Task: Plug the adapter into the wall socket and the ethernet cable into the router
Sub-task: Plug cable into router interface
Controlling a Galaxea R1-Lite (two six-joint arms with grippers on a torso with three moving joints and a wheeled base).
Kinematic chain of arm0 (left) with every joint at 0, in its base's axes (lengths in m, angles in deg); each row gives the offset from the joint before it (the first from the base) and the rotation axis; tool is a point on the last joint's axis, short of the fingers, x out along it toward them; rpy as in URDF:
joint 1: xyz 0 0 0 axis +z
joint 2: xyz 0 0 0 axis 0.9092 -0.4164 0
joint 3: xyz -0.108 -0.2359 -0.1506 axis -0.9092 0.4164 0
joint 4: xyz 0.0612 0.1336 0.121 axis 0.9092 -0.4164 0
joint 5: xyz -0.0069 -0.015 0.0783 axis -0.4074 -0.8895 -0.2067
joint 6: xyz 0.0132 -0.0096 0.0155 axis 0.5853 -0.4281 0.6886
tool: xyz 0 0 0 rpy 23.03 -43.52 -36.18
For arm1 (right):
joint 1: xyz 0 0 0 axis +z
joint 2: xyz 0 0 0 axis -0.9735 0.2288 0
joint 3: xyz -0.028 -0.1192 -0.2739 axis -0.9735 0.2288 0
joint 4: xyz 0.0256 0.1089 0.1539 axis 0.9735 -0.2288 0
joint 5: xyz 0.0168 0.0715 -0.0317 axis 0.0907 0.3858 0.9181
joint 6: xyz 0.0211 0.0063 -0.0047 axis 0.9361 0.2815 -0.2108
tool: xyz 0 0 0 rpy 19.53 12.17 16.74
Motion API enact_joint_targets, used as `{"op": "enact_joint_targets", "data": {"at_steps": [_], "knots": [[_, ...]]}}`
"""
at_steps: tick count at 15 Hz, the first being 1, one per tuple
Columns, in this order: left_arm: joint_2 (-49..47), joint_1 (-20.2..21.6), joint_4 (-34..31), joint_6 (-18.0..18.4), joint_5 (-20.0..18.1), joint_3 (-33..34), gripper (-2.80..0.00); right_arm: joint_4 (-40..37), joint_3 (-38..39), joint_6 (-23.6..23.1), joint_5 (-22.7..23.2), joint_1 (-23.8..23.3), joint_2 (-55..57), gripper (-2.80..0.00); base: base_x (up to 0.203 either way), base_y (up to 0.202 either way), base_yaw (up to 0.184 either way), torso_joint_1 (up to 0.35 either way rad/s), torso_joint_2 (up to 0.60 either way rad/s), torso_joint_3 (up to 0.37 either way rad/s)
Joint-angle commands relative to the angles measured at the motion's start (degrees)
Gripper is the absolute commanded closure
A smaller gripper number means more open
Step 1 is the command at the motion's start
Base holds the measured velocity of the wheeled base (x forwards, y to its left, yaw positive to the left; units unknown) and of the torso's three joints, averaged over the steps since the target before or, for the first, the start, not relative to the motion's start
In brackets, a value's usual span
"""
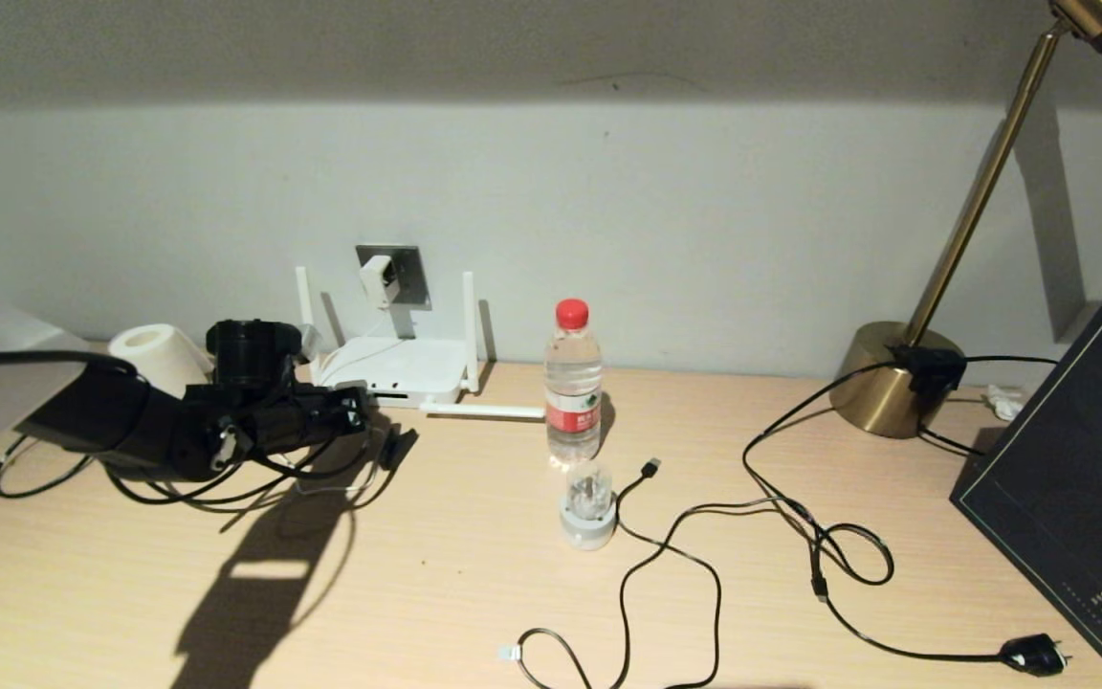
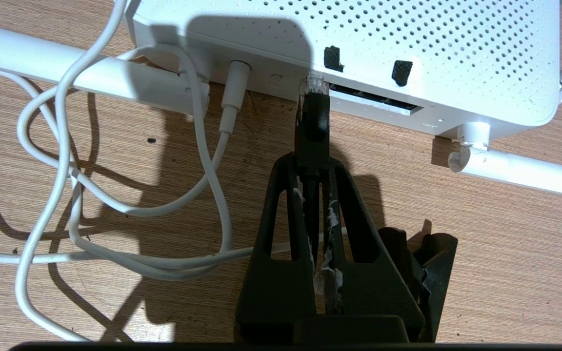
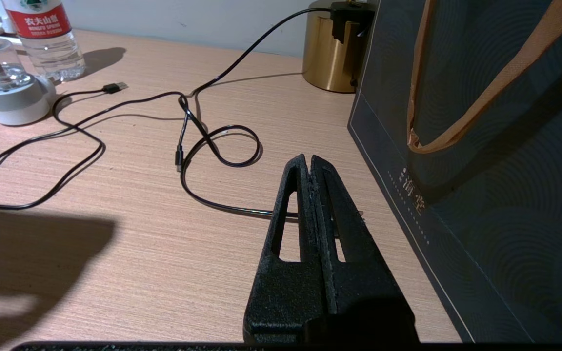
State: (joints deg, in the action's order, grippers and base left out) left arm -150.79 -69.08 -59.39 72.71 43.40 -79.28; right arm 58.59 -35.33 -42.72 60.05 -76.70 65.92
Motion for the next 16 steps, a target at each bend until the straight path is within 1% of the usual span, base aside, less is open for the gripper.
{"op": "enact_joint_targets", "data": {"at_steps": [1, 5, 9, 16], "knots": [[-0.1, 0.0, 0.1, -0.1, -0.1, -0.1, 0.0, 0.0, 2.0, 0.0, 0.0, 0.0, 0.1, 0.0, 0.0, 0.0, 0.0, 0.0, 0.0, 0.0], [-0.6, -0.2, 0.2, -0.1, -0.1, -0.1, 0.0, 0.0, 2.0, -0.1, 0.0, 0.0, 0.1, 0.0, 0.0, 0.0, 0.0, 0.0, 0.0, 0.0], [-1.0, -0.2, 0.2, 1.4, -0.2, -0.3, 0.0, 0.0, 2.0, -0.1, 0.0, 0.0, 0.1, 0.0, 0.0, 0.0, 0.0, 0.0, 0.0, 0.0], [-1.8, -0.4, 0.3, 1.5, -0.2, -0.3, 0.0, 0.0, 2.0, 0.0, 0.0, 0.0, 0.0, 0.0, 0.0, 0.0, 0.0, 0.0, 0.0, 0.0]]}}
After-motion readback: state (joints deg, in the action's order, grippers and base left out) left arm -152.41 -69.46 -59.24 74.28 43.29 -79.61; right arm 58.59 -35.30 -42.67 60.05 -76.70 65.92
